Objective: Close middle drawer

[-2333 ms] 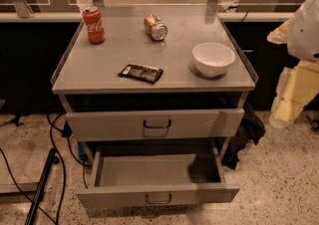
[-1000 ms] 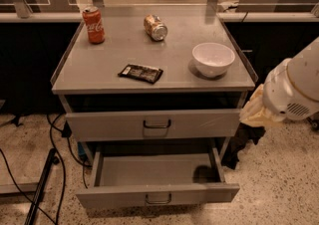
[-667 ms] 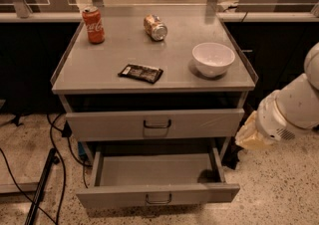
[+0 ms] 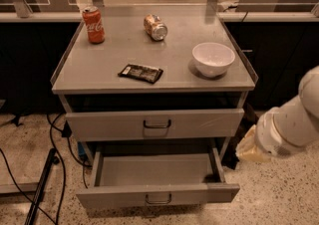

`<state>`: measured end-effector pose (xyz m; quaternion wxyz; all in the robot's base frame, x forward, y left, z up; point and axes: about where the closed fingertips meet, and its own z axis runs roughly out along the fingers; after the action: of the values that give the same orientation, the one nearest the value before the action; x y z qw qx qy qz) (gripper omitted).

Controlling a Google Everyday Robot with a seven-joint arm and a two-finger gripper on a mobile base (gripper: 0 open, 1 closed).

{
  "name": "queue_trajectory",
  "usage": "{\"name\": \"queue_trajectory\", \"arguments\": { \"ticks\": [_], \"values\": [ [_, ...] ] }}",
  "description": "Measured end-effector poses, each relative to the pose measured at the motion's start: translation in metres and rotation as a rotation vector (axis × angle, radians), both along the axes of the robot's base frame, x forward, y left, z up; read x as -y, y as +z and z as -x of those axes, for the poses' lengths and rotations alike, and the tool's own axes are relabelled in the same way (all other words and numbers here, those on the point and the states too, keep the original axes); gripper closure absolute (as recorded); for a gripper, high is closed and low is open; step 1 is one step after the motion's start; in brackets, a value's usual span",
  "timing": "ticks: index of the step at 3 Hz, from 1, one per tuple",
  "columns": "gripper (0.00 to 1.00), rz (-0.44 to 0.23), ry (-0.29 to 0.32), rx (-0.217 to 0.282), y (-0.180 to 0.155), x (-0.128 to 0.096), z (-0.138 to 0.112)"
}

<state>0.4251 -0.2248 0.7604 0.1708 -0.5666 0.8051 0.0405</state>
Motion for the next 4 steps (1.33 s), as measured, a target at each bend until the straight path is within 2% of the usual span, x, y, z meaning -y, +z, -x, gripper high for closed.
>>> {"name": "queue_trajectory", "arguments": {
  "ticks": [1,2,3,4],
  "values": [
    [1.00,-0.010,-0.004,0.011,-0.066,0.009,0.005],
    [1.00,-0.033,-0.007,0.027,-0.128,0.015,-0.001],
    [1.00,-0.062,-0.026,-0.005,-0.188,0.021,-0.004],
    [1.00,-0.100,-0.035,-0.065,-0.255,0.027,0.012]
  ]
}}
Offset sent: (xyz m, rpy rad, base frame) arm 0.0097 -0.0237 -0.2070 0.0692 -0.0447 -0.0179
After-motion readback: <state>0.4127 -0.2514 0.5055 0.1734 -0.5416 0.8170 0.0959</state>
